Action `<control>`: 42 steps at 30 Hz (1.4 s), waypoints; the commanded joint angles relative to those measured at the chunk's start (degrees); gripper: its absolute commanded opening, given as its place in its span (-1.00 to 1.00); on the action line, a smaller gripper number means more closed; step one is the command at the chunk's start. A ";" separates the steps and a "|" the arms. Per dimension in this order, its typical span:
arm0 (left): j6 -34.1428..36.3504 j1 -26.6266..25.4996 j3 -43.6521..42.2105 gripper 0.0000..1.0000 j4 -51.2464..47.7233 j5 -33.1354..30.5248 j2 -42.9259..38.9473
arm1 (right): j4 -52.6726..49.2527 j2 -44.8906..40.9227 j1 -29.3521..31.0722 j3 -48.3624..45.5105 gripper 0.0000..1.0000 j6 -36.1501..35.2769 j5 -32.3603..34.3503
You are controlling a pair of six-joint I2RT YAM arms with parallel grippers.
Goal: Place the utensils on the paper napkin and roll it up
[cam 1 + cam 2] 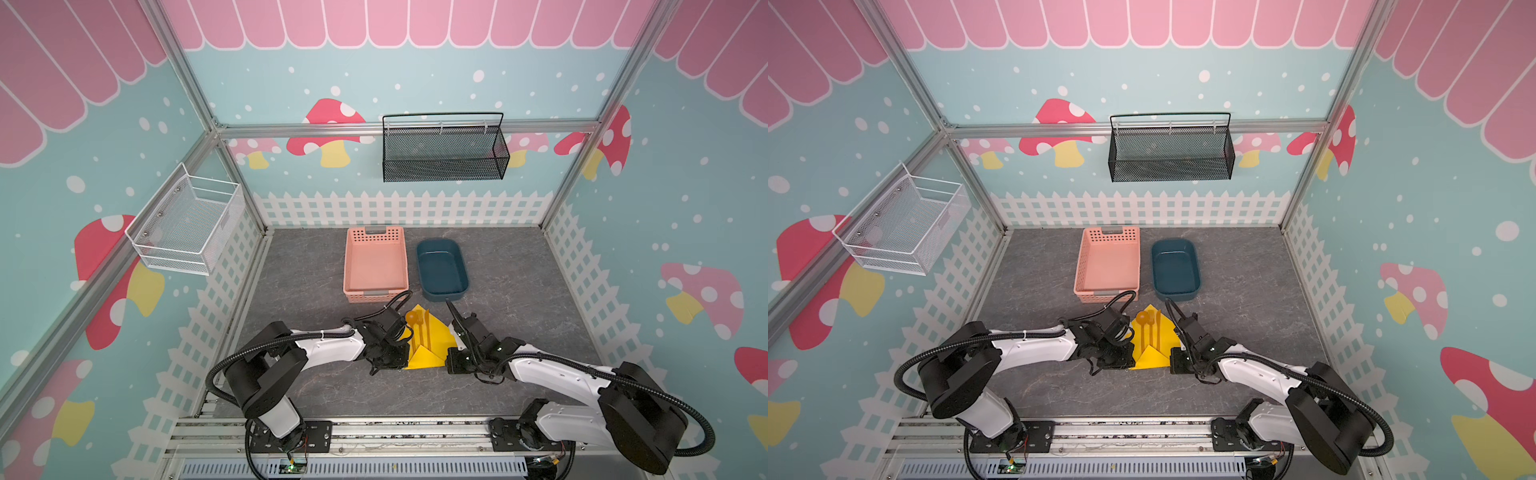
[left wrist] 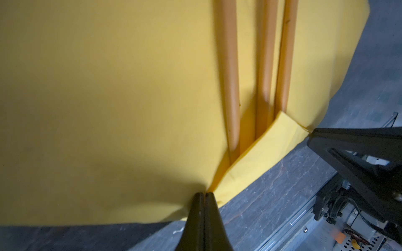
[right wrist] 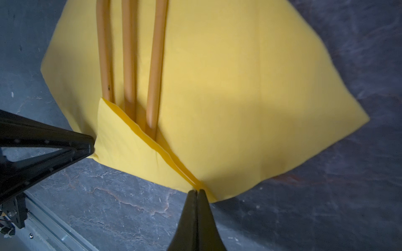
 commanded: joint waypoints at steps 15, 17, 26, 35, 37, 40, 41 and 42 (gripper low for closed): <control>2.70 -0.16 6.36 -1.00 -8.81 -1.93 -2.00 | 0.24 4.85 -0.15 0.85 -0.95 0.40 -4.69; 2.23 -0.20 6.53 -1.00 -8.80 -1.47 -2.30 | 0.56 4.54 -0.15 0.64 -0.94 0.92 -4.97; 1.58 -0.55 5.69 -1.00 -9.06 -0.68 -1.77 | 0.97 6.16 -0.10 0.62 -0.94 0.96 -4.95; 2.81 -0.64 3.96 -1.00 -8.89 -0.29 2.96 | 0.90 6.40 -0.15 0.66 -0.95 0.76 -4.75; 2.93 -0.64 3.58 -1.00 -9.62 -1.79 3.65 | 0.84 6.21 -0.15 0.54 -0.94 0.86 -4.65; 3.04 -0.62 3.87 -1.00 -10.52 -2.76 3.94 | 0.61 5.95 -0.15 0.42 -0.95 0.95 -4.56; 3.05 -0.64 4.07 -1.00 -10.52 -2.76 3.68 | 0.55 5.82 -0.15 0.42 -0.94 0.96 -4.46; 3.05 -0.64 4.30 -1.00 -10.57 -2.77 3.25 | 0.57 5.78 -0.15 0.43 -0.94 0.96 -4.49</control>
